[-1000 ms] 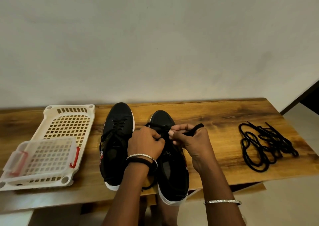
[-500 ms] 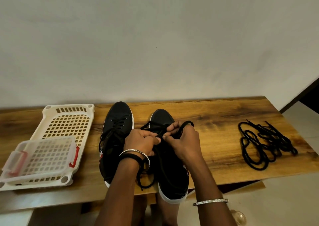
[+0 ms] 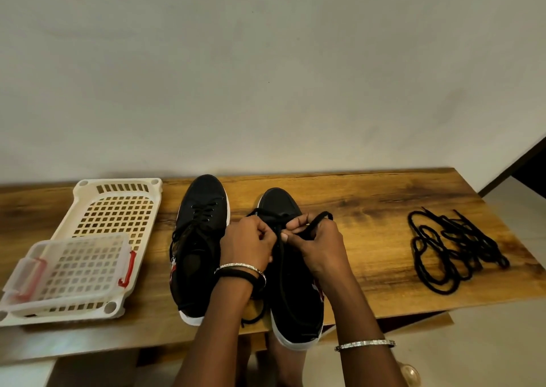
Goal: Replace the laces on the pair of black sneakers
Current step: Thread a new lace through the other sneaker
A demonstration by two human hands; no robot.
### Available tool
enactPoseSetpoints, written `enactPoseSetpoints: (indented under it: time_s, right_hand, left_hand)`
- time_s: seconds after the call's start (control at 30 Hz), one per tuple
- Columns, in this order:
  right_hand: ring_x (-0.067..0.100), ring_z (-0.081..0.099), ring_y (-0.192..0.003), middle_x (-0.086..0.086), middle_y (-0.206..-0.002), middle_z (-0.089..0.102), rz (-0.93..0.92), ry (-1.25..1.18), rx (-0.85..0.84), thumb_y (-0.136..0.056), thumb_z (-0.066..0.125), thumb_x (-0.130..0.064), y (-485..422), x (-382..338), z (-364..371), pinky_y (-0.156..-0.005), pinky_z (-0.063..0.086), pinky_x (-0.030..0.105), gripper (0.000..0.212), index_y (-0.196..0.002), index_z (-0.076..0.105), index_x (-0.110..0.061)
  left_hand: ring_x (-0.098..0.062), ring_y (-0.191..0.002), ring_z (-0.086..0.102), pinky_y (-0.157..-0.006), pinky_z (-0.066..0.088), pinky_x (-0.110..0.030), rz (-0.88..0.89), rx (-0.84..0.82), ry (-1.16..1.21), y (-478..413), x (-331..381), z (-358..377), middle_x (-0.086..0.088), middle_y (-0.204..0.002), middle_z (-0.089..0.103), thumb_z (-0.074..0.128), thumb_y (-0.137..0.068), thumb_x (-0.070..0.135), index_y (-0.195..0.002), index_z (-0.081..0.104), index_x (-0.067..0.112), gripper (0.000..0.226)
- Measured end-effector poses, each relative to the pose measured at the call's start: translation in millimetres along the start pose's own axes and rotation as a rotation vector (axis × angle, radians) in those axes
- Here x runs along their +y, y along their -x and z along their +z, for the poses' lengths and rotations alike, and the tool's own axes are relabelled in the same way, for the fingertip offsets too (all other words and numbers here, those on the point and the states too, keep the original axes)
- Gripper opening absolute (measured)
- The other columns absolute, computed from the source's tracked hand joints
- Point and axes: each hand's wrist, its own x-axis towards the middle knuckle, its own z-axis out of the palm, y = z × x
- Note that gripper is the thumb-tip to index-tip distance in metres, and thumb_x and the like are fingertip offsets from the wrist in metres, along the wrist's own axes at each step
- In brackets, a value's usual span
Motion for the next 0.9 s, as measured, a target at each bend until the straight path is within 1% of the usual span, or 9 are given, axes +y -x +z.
enactPoseSetpoints:
  time_s: [0.17,0.27,0.3,0.37,0.47,0.6,0.7,0.8,0.9]
  right_hand:
    - [0.018,0.073,-0.086,0.005,-0.087,0.075,0.008,-0.060,-0.047,-0.083,0.079,-0.006,0.3,0.4,1.5,-0.079,0.062,0.037,0.014,-0.089,0.073,-0.017]
    - [0.027,0.070,-0.082,0.014,-0.082,0.068,0.000,-0.133,-0.075,-0.084,0.077,-0.001,-0.1,-1.0,1.4,-0.074,0.059,0.031,0.020,-0.096,0.074,-0.017]
    - [0.025,0.066,-0.078,0.012,-0.078,0.063,-0.010,-0.152,-0.091,-0.084,0.075,0.002,-0.1,-1.3,1.4,-0.073,0.057,0.029,0.025,-0.101,0.074,-0.017]
    - [0.019,0.062,-0.078,0.006,-0.075,0.058,-0.023,-0.190,-0.133,-0.085,0.072,0.006,-0.5,-1.5,2.5,-0.076,0.055,0.029,0.043,-0.118,0.070,-0.021]
    - [0.015,0.062,-0.079,0.005,-0.077,0.059,-0.039,-0.208,-0.180,-0.086,0.071,0.007,-1.7,-0.1,3.9,-0.080,0.053,0.028,0.067,-0.138,0.059,-0.033]
    - [0.015,0.057,-0.077,0.003,-0.081,0.054,-0.070,-0.207,-0.244,-0.087,0.070,0.005,-2.4,-0.9,1.8,-0.080,0.053,0.033,0.088,-0.148,0.039,-0.050]
    - [0.008,0.052,-0.070,0.004,-0.087,0.050,-0.069,-0.191,-0.301,-0.084,0.073,0.005,0.3,-5.1,-3.8,-0.073,0.051,0.026,0.103,-0.151,0.025,-0.057]
    - [0.007,0.050,-0.067,0.004,-0.091,0.048,-0.085,-0.111,-0.342,-0.080,0.077,0.003,3.0,-8.5,-7.7,-0.071,0.052,0.025,0.118,-0.151,0.009,-0.063]
    - [0.010,0.049,-0.068,0.003,-0.092,0.049,-0.114,-0.042,-0.323,-0.078,0.077,0.003,4.0,-9.4,-7.8,-0.073,0.053,0.029,0.122,-0.149,0.004,-0.066]
  left_hand:
    - [-0.013,-0.059,0.071,-0.066,0.062,-0.041,-0.008,0.110,0.306,-2.9,0.6,-10.5,-0.005,-0.074,0.071,0.049,-0.098,0.017,-0.089,0.055,0.010,0.013]
    - [-0.024,-0.079,0.074,-0.071,0.061,-0.035,-0.074,0.088,0.864,-4.7,9.9,-20.1,-0.011,-0.084,0.073,0.038,-0.103,0.013,-0.086,0.046,0.006,0.020]
    - [-0.027,-0.075,0.073,-0.067,0.060,-0.033,-0.102,0.052,1.046,-3.4,13.1,-23.4,-0.012,-0.079,0.072,0.035,-0.103,0.011,-0.087,0.045,0.007,0.019]
    - [-0.026,-0.057,0.059,-0.054,0.055,-0.029,-0.127,0.049,1.137,-1.7,13.2,-28.5,-0.007,-0.062,0.062,0.035,-0.102,0.012,-0.087,0.045,0.009,0.018]
    - [-0.016,-0.051,0.043,-0.053,0.044,-0.030,0.014,0.111,0.686,-3.8,2.6,-30.0,0.001,-0.057,0.047,0.043,-0.101,0.017,-0.086,0.051,0.012,0.017]
    - [-0.006,-0.050,0.044,-0.055,0.044,-0.025,0.267,0.081,0.153,-0.1,0.4,-26.8,-0.001,-0.063,0.055,0.063,-0.090,0.016,-0.094,0.063,0.023,0.008]
    - [-0.004,-0.069,0.053,-0.062,0.042,-0.019,0.301,0.013,-0.117,1.8,1.0,-23.3,0.014,-0.079,0.052,0.066,-0.085,0.012,-0.099,0.064,0.025,0.018]
    - [-0.012,-0.098,0.055,-0.078,0.042,-0.021,0.268,-0.029,-0.312,-0.2,-0.9,-22.7,0.010,-0.107,0.051,0.067,-0.085,0.015,-0.106,0.059,0.026,0.025]
    - [-0.018,-0.104,0.057,-0.082,0.046,-0.027,0.245,-0.015,-0.452,2.0,0.9,-25.3,0.005,-0.113,0.053,0.070,-0.087,0.022,-0.099,0.065,0.024,0.013]
